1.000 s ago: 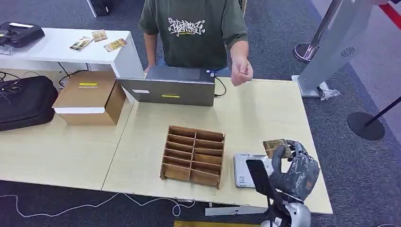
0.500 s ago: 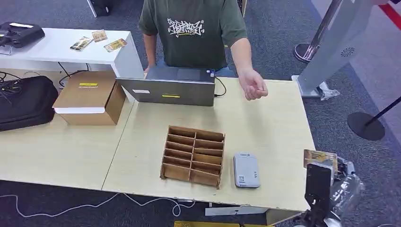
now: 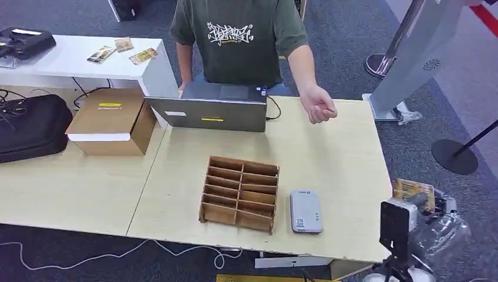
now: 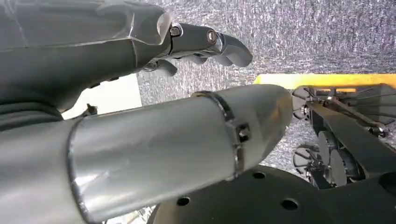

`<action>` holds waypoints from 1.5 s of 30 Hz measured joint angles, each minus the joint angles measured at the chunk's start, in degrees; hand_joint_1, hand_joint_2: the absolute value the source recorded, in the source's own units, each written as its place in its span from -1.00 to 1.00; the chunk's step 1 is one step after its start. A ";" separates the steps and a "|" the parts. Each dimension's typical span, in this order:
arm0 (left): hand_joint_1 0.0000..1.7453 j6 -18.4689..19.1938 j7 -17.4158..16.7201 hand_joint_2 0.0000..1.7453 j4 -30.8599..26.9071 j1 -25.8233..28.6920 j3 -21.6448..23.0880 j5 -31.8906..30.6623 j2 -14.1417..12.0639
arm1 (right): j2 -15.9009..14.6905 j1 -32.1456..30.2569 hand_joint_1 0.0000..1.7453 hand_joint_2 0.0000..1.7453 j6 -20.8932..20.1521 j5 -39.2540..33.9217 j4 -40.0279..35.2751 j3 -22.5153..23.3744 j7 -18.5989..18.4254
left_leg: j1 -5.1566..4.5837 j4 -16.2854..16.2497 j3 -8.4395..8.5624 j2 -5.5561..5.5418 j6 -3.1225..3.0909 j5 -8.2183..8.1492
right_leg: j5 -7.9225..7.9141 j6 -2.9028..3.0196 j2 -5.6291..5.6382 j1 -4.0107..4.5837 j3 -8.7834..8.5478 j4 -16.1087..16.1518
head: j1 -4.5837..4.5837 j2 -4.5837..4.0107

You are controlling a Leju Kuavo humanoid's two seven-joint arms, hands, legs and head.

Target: Pass the card to the sensor for recognition and then transmit it.

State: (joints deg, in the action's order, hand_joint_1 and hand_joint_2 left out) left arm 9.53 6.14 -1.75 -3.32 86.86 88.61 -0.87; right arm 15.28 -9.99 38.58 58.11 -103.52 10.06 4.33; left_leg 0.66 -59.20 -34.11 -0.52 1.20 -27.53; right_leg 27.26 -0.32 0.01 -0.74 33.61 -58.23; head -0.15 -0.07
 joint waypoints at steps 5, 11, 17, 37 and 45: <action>-1.00 -0.02 0.07 -1.00 0.00 -0.12 0.46 -0.09 -0.26 | -0.94 4.94 1.00 1.00 0.11 5.85 2.85 -1.64 -0.09 | 0.00 0.00 0.03 -0.01 0.06 0.04 | -0.01 0.01 -0.01 0.00 -0.03 -0.02 | -0.02 0.00; -1.00 -0.02 0.07 -1.00 0.00 -0.14 0.94 0.02 -0.41 | -1.58 10.96 1.00 1.00 0.11 9.32 7.18 -3.57 -0.11 | 0.01 0.00 0.04 -0.01 0.06 0.05 | -0.01 0.01 -0.01 0.00 -0.03 -0.03 | 0.00 0.00; -1.00 0.05 0.07 -1.00 0.00 -0.14 1.18 0.17 -0.59 | -1.64 15.94 1.00 1.00 0.13 11.83 11.72 -5.77 -0.85 | 0.01 0.00 0.04 -0.02 0.07 0.05 | -0.01 0.01 -0.02 0.00 -0.03 -0.04 | -0.02 0.00; -1.00 -0.81 -0.61 -1.00 -0.11 -1.11 1.40 -5.84 -1.38 | 0.96 31.16 1.00 1.00 0.13 18.96 25.74 -9.82 0.94 | 0.01 0.00 0.07 -0.01 0.11 0.11 | -0.05 0.07 0.03 0.01 -0.01 -0.07 | -0.02 0.00; -1.00 -0.79 -1.16 -1.00 -0.39 -1.55 1.40 -8.39 -1.75 | 2.80 39.19 1.00 1.00 0.15 26.97 33.86 -10.01 -2.97 | 0.03 0.00 0.06 -0.04 0.13 0.13 | -0.05 0.07 -0.01 0.01 -0.02 -0.09 | 0.00 0.00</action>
State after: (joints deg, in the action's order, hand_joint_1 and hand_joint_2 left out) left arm 8.74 4.98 -2.14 -4.87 88.26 80.22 -2.62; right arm 18.08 29.20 38.73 85.08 -69.66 0.05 1.36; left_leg 0.69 -59.20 -34.04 -0.56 1.32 -27.40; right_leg 27.21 -0.25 0.00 -0.72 33.59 -58.32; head -0.15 -0.07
